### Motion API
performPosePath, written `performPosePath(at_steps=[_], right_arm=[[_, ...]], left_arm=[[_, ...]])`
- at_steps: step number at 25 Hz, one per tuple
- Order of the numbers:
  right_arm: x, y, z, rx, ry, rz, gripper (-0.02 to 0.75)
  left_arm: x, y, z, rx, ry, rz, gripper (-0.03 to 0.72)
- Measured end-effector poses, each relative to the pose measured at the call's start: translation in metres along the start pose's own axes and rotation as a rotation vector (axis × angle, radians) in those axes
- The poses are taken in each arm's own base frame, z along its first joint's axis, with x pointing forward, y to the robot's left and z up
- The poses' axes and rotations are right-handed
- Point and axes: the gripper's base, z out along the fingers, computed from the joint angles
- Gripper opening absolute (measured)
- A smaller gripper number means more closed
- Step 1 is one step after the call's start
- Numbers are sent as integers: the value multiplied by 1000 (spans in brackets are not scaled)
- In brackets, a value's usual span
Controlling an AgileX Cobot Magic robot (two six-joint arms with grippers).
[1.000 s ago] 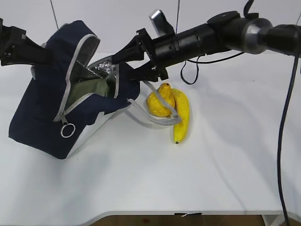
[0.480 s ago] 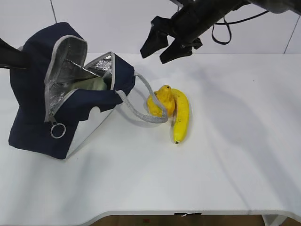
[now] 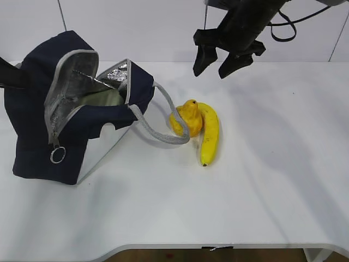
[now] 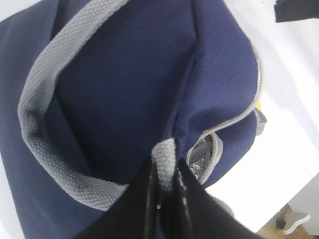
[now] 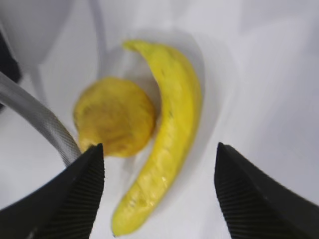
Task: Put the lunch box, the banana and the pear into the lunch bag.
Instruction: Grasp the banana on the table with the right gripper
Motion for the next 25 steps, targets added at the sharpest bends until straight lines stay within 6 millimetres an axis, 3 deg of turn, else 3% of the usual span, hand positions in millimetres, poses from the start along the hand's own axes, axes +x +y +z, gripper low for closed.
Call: performPosePath(at_steps=[12,20,25], right_arm=[[41,-15,22,74,186,62,545],[43,-14,25,71,194,78,545],[45,-14,37,74,219,83,544]], left_arm=[[0,0,0,-1,4,-7,25],[0,0,0,-4,2,-6,25],[0,1,0,-6,1,-6,25]])
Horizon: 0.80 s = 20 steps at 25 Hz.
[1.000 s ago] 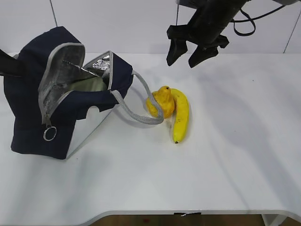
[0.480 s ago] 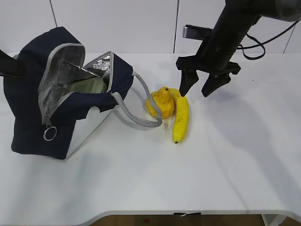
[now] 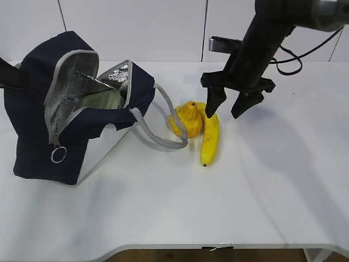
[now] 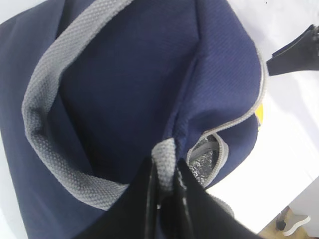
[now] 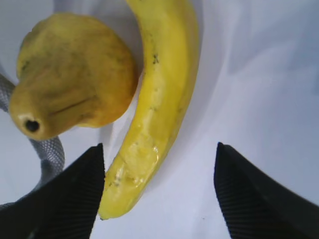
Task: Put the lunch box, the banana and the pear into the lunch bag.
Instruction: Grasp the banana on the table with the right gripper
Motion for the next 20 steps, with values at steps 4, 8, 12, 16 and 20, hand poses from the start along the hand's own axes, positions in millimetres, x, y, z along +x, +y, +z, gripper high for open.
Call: performPosePath(at_steps=[4,8,12,16,20], right_arm=[[0,1,9,0,19,-1,544],[1,6,22,-1,45,-11,544],[2,7,35,0,72,-10,543],[2,6,40,16,81,-11,515],[3,7,45,38,89,-19,473]], left_arm=[[0,0,0,-1,-1,-1,25],[0,0,0,-1,-1,-1,25],[0,0,0,-1,-1,-1,25],[0,0,0,-1,-1,-1,25],[0,0,0,-1,-1,-1,25]])
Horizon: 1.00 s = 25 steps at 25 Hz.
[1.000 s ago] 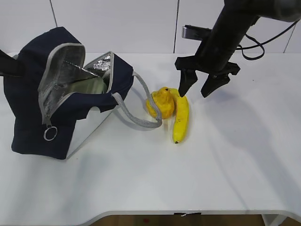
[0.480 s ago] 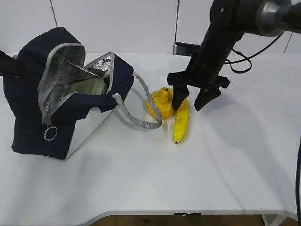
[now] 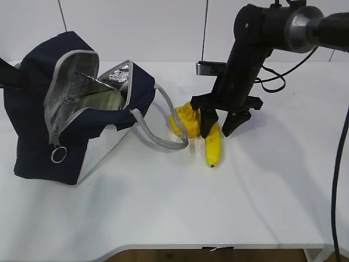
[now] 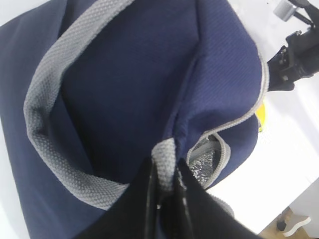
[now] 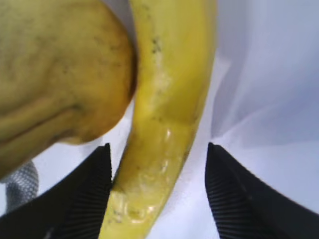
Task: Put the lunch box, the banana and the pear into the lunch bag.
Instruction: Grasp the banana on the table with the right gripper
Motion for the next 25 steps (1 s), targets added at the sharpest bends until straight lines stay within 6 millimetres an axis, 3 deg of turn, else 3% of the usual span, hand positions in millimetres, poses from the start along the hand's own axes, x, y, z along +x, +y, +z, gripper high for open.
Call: performPosePath(at_steps=[15,25], right_arm=[[-4,-3,7,14,-23,6,437],[-4,-4,7,24,-27,3,290]], left_arm=[[0,0,0,0,0,0,25],[0,0,0,0,0,0,25]])
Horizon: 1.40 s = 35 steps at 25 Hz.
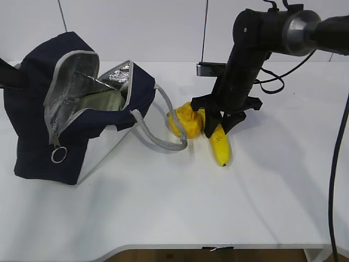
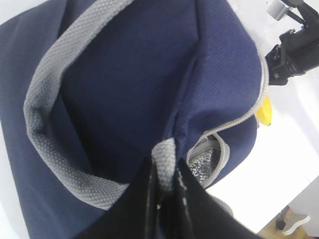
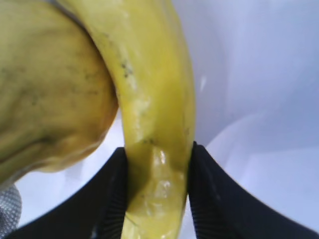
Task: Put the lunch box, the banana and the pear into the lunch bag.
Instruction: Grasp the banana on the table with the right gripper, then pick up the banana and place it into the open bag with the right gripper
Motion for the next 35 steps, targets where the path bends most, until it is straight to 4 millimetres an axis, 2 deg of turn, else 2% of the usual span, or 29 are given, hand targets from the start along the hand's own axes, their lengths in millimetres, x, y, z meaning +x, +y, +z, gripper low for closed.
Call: performPosePath(at_steps=[6,12,17,21,30,33,35], right_arm=[[-3,-1,-8,32,1,-19,281],[-24,0,-48,112,-151,-70,281],[-25,5,-66,91,-190,-70,280],[-20,18,-89,-4,-227,-54,279],[-3,48,-154,-241,-341,-43,279],[3,57,-161,-323,-341,-48,279],[6,66,-156,-380,-314,-55,279]], left_arm=[[0,0,0,5,4,0,25],[0,0,0,5,4,0,25],[0,0,0,5,4,0,25],[0,0,0,5,4,0,25],[-7,1,0,-12,-75,-37,25],[-10,1,-1,-10,-106,-56,25],[-10,1,-1,-4,-113,-62,25]])
